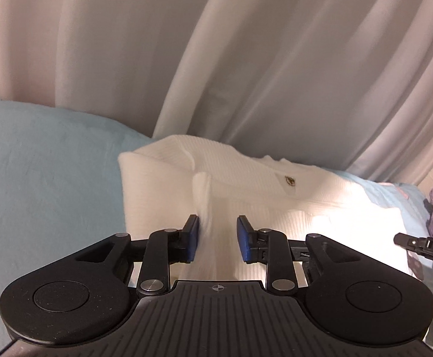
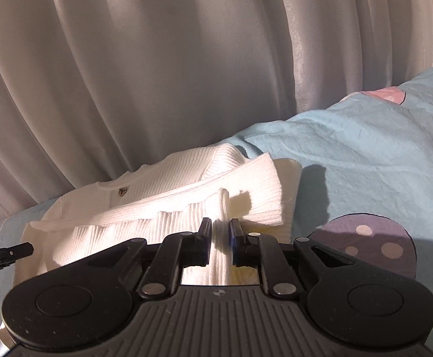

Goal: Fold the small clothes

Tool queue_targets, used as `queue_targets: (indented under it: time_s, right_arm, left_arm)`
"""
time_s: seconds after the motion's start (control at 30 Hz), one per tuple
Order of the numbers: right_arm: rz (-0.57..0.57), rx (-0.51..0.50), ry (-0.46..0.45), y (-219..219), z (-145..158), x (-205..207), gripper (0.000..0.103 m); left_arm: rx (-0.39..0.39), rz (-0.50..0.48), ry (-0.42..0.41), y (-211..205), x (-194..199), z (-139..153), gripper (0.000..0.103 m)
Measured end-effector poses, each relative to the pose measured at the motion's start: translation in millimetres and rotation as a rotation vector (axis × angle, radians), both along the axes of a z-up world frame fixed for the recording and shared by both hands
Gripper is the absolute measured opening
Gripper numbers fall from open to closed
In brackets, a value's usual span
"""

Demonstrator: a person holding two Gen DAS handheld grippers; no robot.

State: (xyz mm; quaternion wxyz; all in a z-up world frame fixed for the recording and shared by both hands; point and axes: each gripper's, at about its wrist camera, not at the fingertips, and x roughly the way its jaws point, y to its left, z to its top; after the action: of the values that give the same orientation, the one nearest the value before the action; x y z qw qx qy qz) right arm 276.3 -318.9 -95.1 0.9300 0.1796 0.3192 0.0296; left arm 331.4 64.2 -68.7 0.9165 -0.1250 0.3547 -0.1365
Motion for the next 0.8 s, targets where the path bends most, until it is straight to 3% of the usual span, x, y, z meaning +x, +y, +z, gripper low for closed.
queue_targets:
  time_s: [0.13, 0.23, 0.3, 0.4, 0.47, 0.6, 0.7, 0.8]
  right_arm:
    - [0.019, -0.028, -0.011, 6, 0, 1, 0.013]
    - [0.016, -0.065, -0.017, 10, 4, 1, 0.006]
    - [0.017, -0.055, -0.050, 10, 16, 1, 0.005]
    - [0.001, 0.038, -0.109, 2, 39, 15, 0.005]
    - [-0.020, 0.003, -0.144, 6, 55, 35, 0.005]
    - [-0.052, -0.101, -0.173, 16, 65, 76, 0.005]
    - [-0.090, -0.161, -0.167, 20, 57, 101, 0.005]
    - [-0.118, -0.171, -0.153, 20, 43, 115, 0.006]
  left_arm:
    - [0.022, 0.007, 0.028, -5, 7, -8, 0.030]
    - [0.047, 0.032, 0.038, -4, 8, -14, 0.009]
    - [0.040, 0.033, 0.024, 0, 7, -8, 0.008]
    - [0.005, 0.033, -0.054, 7, 11, 19, 0.008]
    - [0.002, 0.046, -0.107, 8, 21, 38, 0.008]
    - [0.069, 0.112, -0.203, -3, 55, 58, 0.008]
    - [0.111, 0.160, -0.215, -12, 81, 54, 0.008]
    - [0.152, 0.186, -0.167, -24, 103, 29, 0.009]
